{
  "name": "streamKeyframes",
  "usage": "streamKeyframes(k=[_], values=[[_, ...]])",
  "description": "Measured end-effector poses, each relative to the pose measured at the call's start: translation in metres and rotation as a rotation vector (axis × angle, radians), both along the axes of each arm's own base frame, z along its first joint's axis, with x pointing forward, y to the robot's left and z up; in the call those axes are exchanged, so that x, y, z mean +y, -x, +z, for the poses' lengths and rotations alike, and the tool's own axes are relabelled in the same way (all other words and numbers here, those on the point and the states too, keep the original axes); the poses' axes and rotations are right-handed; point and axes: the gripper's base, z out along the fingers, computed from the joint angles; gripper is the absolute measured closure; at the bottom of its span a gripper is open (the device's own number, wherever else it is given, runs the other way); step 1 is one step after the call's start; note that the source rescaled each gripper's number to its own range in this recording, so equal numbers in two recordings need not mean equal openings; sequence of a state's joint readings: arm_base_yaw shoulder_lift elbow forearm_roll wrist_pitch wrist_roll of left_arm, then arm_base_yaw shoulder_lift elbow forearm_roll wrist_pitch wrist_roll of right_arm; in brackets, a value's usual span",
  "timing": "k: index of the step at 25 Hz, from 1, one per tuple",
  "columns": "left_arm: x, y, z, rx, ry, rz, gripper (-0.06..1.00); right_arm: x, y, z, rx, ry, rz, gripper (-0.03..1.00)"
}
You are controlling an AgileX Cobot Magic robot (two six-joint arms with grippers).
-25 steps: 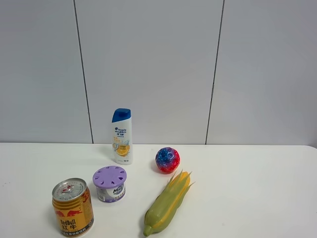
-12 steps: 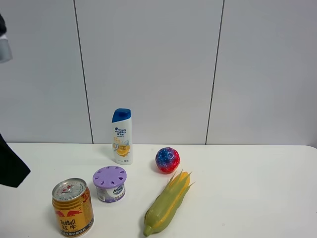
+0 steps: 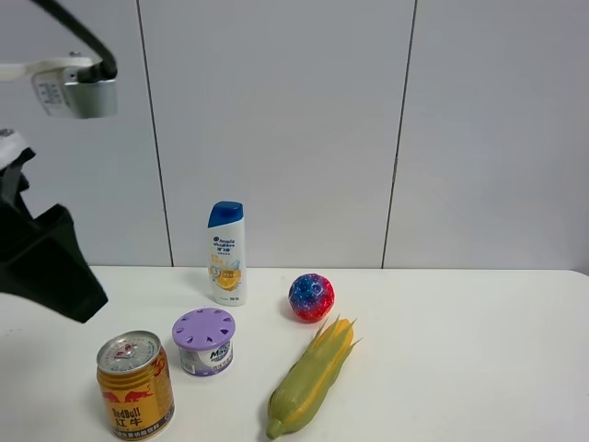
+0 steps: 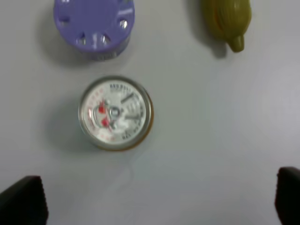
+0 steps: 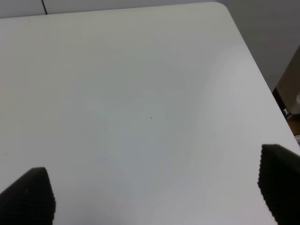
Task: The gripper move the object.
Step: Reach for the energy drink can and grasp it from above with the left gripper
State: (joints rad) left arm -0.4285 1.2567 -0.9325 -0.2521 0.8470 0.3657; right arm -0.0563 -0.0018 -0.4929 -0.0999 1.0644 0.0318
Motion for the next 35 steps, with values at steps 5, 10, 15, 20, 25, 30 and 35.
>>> streamKeyframes(k=[5, 10, 15, 20, 25, 30, 35], values=[[-0.014, -0.01, -0.009, 0.06, -0.057, -0.055, -0.06, 0.0, 0.0, 0.0, 0.0, 0.0, 0.0, -0.03], [-0.023, -0.016, -0.026, 0.085, -0.13, -0.101, -0.06, 0.0, 0.0, 0.0, 0.0, 0.0, 0.0, -0.03], [-0.028, -0.032, -0.043, 0.061, -0.162, -0.103, -0.06, 0.0, 0.0, 0.0, 0.0, 0.0, 0.0, -0.03], [-0.033, -0.043, -0.063, 0.078, -0.186, -0.104, -0.06, 0.0, 0.0, 0.0, 0.0, 0.0, 0.0, -0.03], [-0.035, -0.053, -0.077, 0.057, -0.218, -0.115, -0.06, 0.0, 0.0, 0.0, 0.0, 0.0, 0.0, -0.03], [-0.037, -0.057, -0.085, 0.062, -0.227, -0.117, -0.06, 0.0, 0.0, 0.0, 0.0, 0.0, 0.0, -0.03], [-0.038, -0.059, -0.097, 0.094, -0.245, -0.123, -0.06, 0.0, 0.0, 0.0, 0.0, 0.0, 0.0, -0.03]])
